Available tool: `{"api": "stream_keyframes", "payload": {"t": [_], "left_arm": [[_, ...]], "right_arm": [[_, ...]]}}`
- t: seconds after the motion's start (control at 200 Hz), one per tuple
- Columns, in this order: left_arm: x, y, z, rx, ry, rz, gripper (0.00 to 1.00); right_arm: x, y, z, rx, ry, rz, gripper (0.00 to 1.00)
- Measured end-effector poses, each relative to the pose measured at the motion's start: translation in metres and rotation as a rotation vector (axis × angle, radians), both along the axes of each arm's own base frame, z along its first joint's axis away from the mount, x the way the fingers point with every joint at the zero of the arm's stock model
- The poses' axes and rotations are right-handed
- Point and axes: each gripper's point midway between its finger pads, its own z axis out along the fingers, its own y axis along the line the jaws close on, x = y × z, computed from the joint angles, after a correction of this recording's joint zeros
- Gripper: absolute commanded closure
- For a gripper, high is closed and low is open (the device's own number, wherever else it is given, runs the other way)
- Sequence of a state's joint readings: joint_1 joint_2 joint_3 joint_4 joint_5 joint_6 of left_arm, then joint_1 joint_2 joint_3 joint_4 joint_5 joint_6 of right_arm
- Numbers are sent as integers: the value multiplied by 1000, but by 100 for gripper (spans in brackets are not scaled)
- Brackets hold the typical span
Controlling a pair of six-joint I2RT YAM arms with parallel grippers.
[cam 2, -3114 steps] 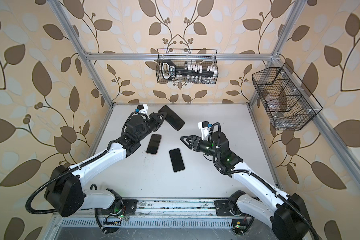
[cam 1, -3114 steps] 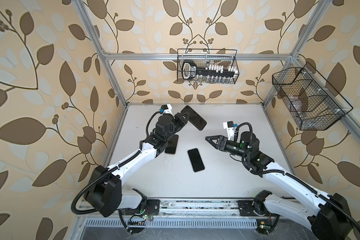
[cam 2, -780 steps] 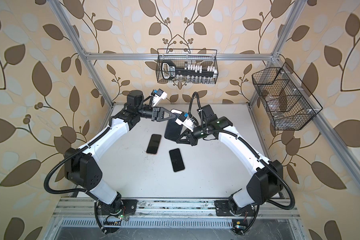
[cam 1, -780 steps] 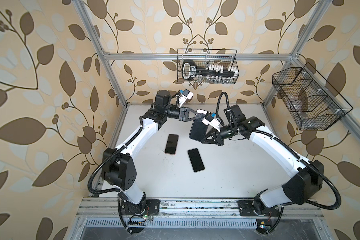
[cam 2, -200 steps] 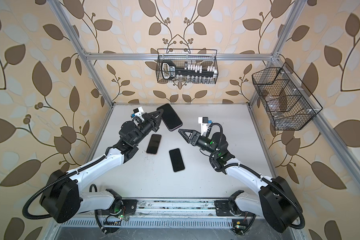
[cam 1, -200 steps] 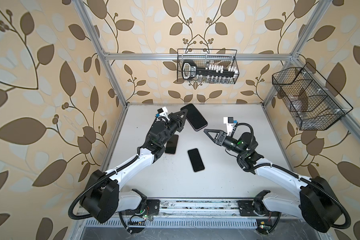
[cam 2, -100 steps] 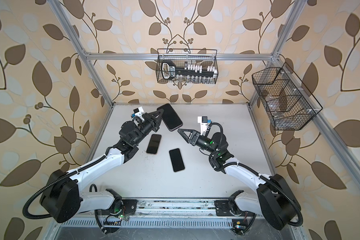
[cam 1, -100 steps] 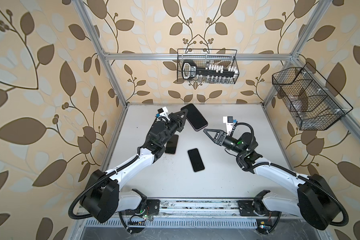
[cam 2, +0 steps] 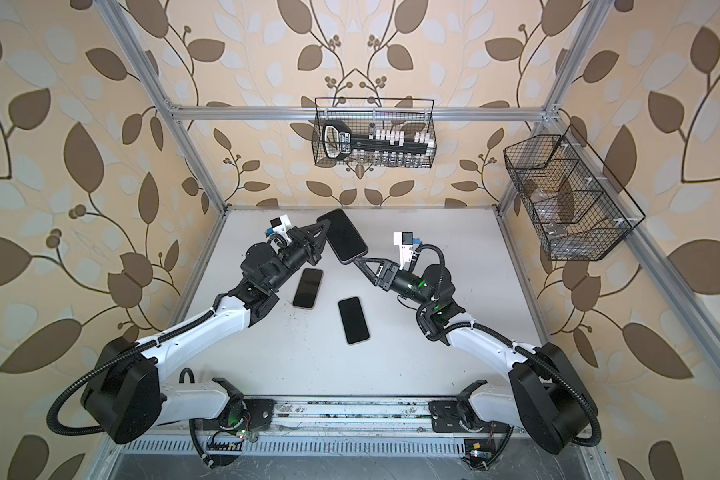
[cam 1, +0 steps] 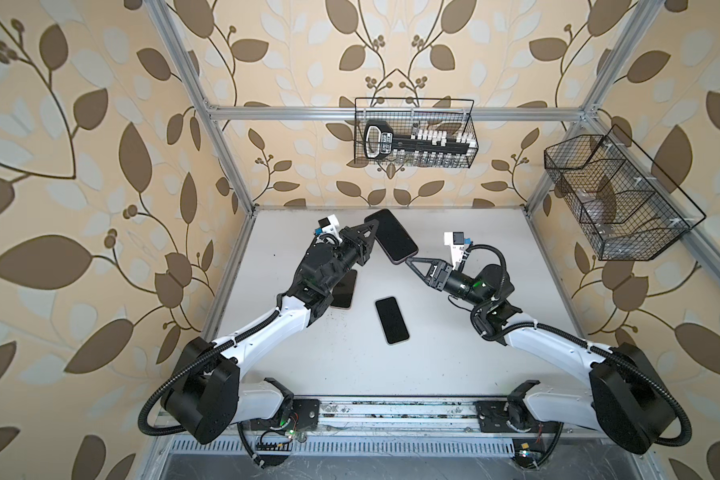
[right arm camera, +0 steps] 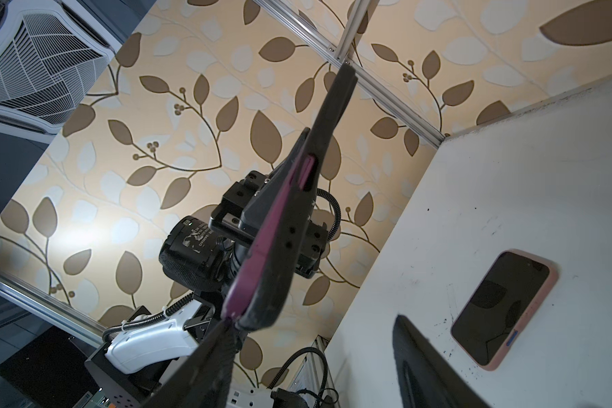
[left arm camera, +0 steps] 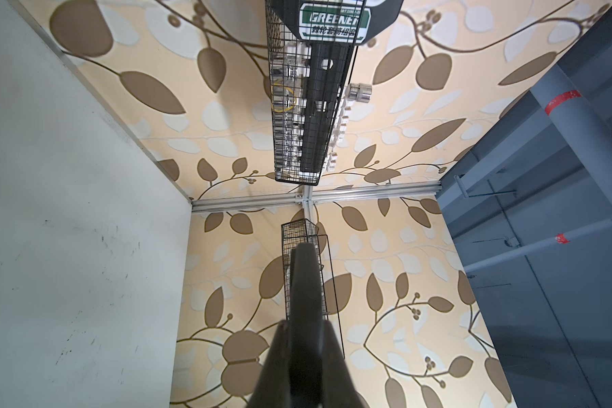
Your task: Take the phone out of the phone case
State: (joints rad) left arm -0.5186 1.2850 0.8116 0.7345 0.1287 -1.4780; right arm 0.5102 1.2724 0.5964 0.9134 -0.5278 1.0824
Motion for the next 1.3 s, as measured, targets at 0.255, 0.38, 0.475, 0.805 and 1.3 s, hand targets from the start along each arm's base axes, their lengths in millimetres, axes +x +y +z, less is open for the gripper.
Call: {"api": "stream_keyframes", "payload": {"t": [0.255, 0.38, 0.475, 0.805, 1.3], "left_arm": [[0, 0, 2, -19, 6, 0, 100], [-2, -2, 5, -28, -4, -5, 100], [-3, -4, 5, -30, -6, -11, 100], [-6, -13, 1, -23, -3, -35, 100], [0, -21, -7, 12, -16, -41, 100]], "right_arm": [[2, -1, 1, 14, 1, 3, 32], [4, -3, 2, 22, 0, 2, 32], [5, -4, 2, 27, 2, 2, 32], [17, -11, -4, 55, 43, -15, 36], [20, -6, 0, 116, 100, -8, 55]]}}
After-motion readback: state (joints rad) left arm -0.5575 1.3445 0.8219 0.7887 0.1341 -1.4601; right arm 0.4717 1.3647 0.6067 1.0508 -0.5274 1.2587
